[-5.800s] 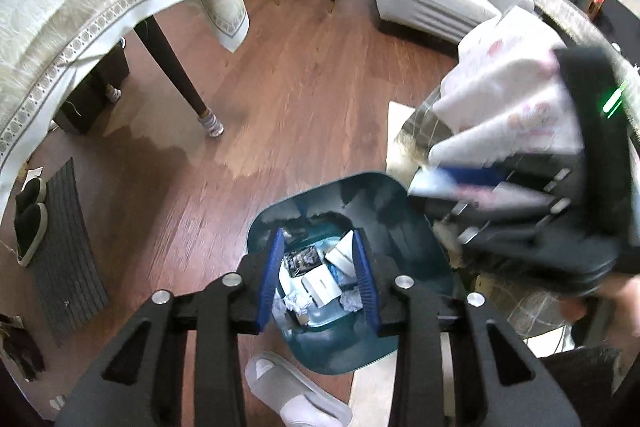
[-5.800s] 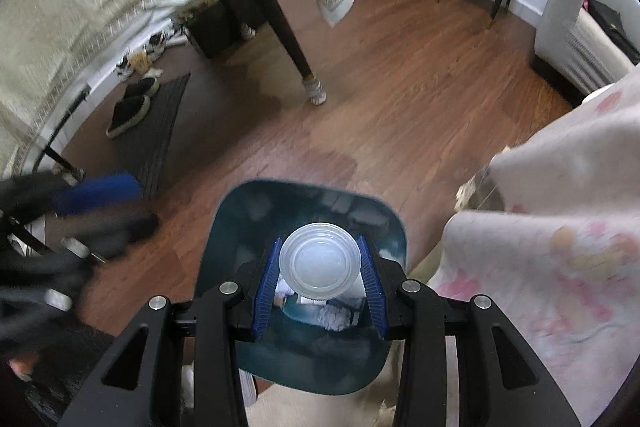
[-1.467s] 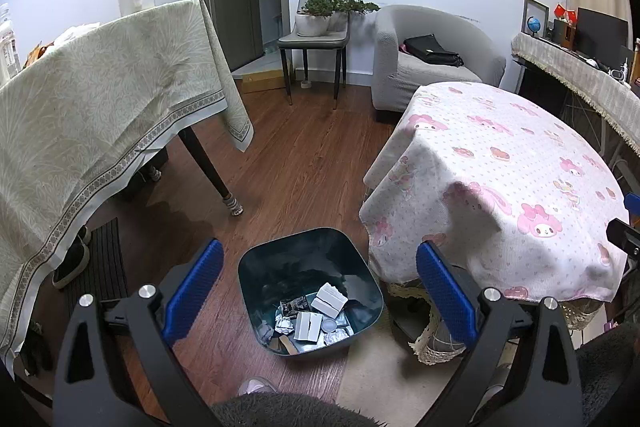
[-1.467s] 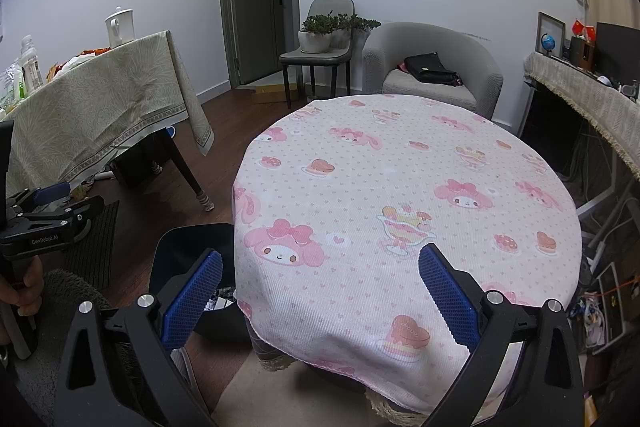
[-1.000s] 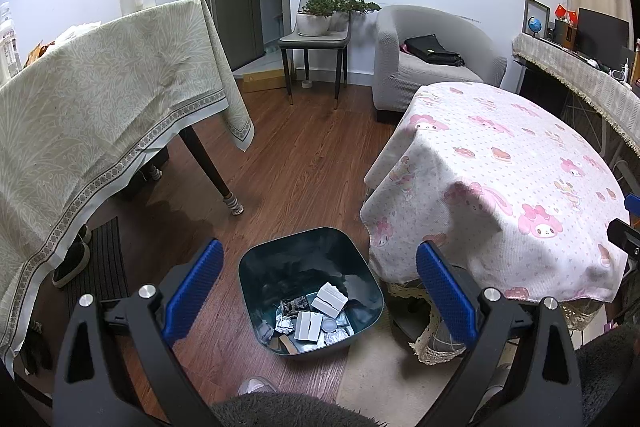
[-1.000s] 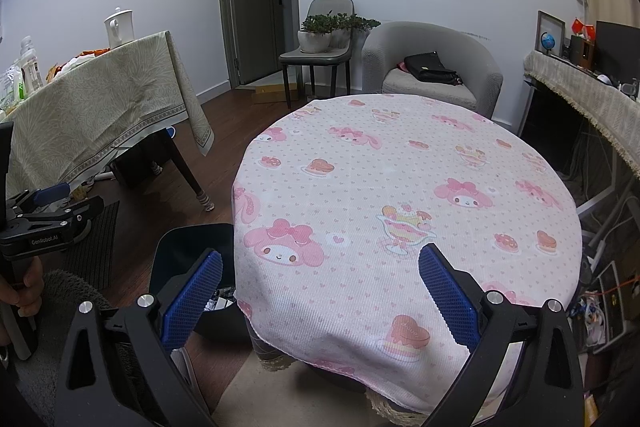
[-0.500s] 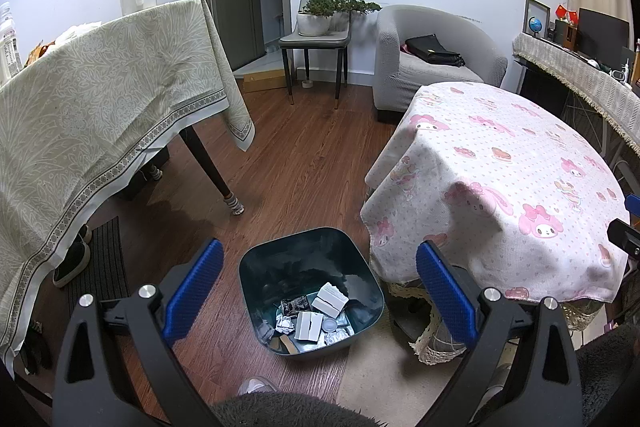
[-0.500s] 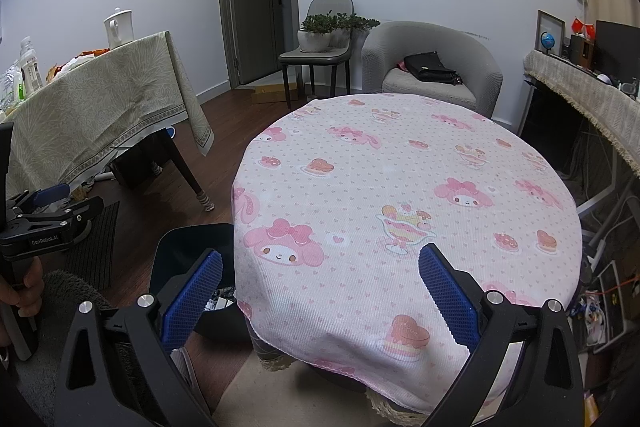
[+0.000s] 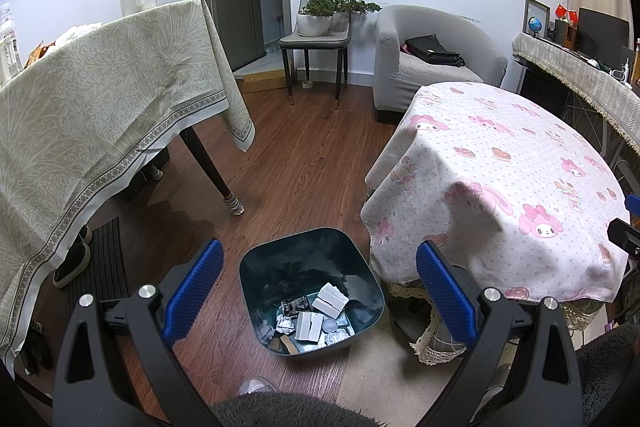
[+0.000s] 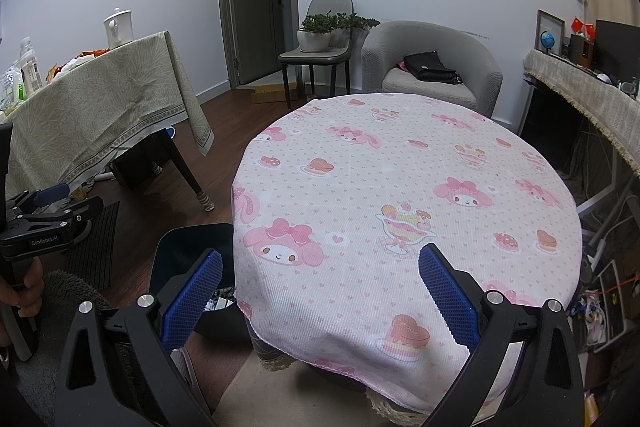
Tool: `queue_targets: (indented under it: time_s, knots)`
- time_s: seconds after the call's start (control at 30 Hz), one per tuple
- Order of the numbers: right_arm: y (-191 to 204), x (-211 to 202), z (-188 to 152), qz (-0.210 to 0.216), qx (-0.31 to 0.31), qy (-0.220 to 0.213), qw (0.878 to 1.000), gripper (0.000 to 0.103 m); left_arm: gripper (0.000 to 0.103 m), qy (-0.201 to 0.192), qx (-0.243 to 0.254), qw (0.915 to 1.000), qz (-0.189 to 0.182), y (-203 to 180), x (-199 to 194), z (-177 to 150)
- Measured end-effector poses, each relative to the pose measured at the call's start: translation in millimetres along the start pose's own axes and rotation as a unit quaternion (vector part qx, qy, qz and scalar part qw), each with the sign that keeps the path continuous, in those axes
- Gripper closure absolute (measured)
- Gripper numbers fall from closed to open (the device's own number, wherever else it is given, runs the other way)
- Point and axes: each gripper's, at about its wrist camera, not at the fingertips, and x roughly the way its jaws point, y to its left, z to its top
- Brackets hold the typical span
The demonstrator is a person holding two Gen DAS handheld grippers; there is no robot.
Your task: Collect trash
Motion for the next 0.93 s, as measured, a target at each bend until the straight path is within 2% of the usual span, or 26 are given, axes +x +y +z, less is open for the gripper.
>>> queue_targets:
  time_s: [0.93]
  knots:
    - [1.5,1.3,-1.4,-0.001,0.000,0.001,1.000,0.003,0.004,0.001,-0.001,1.0000,0.006,4.7,-0.6,-1.0]
